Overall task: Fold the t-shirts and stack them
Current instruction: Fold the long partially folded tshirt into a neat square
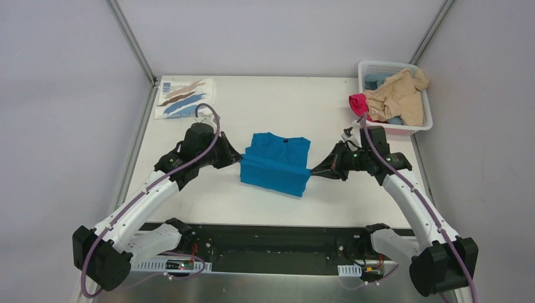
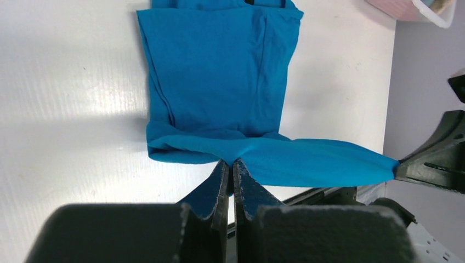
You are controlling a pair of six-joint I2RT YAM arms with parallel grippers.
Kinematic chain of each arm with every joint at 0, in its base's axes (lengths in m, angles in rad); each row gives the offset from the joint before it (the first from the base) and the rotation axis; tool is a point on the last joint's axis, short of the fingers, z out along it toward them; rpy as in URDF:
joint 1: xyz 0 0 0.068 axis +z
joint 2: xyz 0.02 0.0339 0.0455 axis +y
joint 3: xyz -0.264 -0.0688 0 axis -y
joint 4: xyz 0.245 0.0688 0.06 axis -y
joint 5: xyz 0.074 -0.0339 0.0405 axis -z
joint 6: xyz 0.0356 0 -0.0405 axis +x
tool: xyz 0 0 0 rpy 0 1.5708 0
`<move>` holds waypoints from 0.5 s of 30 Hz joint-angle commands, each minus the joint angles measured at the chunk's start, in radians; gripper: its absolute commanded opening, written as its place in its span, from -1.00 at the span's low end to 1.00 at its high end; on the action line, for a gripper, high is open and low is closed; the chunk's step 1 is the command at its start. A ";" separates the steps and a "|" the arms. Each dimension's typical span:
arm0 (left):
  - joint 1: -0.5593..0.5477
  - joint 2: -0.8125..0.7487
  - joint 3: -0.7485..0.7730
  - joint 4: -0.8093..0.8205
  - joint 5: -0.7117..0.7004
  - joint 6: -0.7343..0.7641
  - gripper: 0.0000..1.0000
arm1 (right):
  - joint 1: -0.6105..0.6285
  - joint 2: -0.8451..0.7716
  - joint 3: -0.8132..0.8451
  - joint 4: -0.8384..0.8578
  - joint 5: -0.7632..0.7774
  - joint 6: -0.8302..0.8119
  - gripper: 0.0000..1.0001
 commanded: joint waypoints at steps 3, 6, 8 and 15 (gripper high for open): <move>0.001 0.064 0.103 0.018 -0.170 0.039 -1.00 | -0.031 0.053 0.089 0.061 0.048 -0.006 -1.00; 0.002 0.117 0.133 0.035 -0.199 0.044 -1.00 | -0.043 0.086 0.105 0.074 0.091 -0.011 -1.00; 0.003 0.156 0.154 0.056 -0.216 0.047 -1.00 | -0.058 0.102 0.115 0.083 0.119 -0.019 -1.00; 0.019 0.307 0.237 0.095 -0.270 0.065 -1.00 | -0.101 0.183 0.122 0.170 0.118 0.010 -1.00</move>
